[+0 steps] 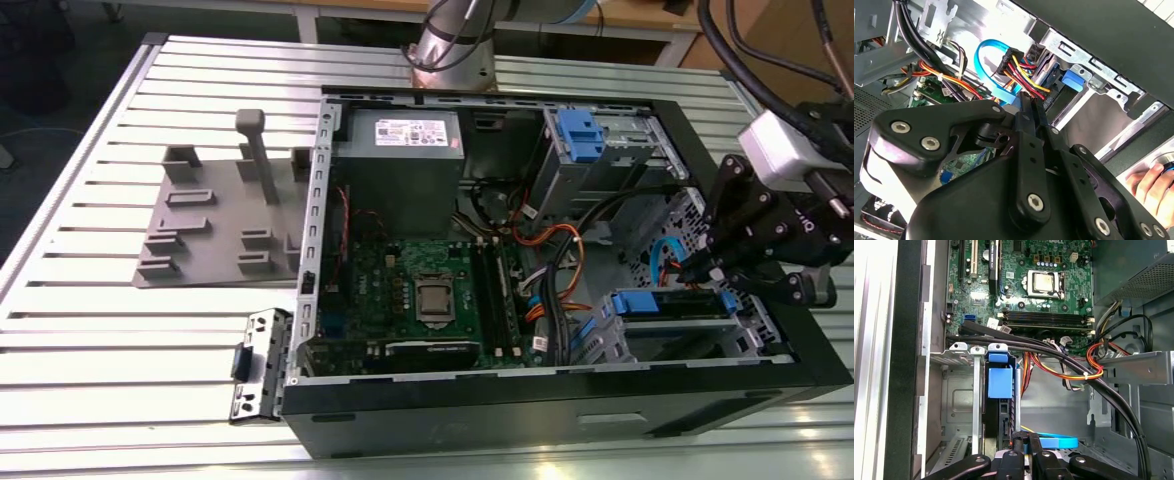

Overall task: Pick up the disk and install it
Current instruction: 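Insert the second disk wire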

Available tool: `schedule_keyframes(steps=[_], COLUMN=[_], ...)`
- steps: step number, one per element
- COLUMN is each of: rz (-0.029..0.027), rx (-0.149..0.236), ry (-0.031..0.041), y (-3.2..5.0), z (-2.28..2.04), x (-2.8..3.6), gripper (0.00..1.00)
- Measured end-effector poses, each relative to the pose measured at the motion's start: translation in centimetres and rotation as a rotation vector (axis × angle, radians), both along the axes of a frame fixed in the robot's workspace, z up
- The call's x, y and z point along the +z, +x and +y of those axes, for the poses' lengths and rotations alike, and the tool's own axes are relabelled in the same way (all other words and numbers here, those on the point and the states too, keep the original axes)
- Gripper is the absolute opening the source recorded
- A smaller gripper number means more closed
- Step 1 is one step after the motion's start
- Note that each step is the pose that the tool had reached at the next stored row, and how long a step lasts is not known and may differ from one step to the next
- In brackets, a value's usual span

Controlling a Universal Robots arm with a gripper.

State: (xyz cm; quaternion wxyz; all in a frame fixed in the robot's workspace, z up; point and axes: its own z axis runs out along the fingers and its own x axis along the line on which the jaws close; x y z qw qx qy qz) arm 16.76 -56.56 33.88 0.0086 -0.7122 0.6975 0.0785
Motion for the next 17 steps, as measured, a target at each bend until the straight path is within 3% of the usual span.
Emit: schedule_keyframes(steps=[11,15,17], rz=[-0.0001,-0.0020,-0.0020], rx=[0.000,0.000,0.001], ry=[-0.0003,-0.0004,-0.0010], y=[-0.05,-1.16,-1.27], z=[0.00,0.00,-0.04], x=[-0.17,-0.17,-0.18], gripper=[0.16,0.16,0.16])
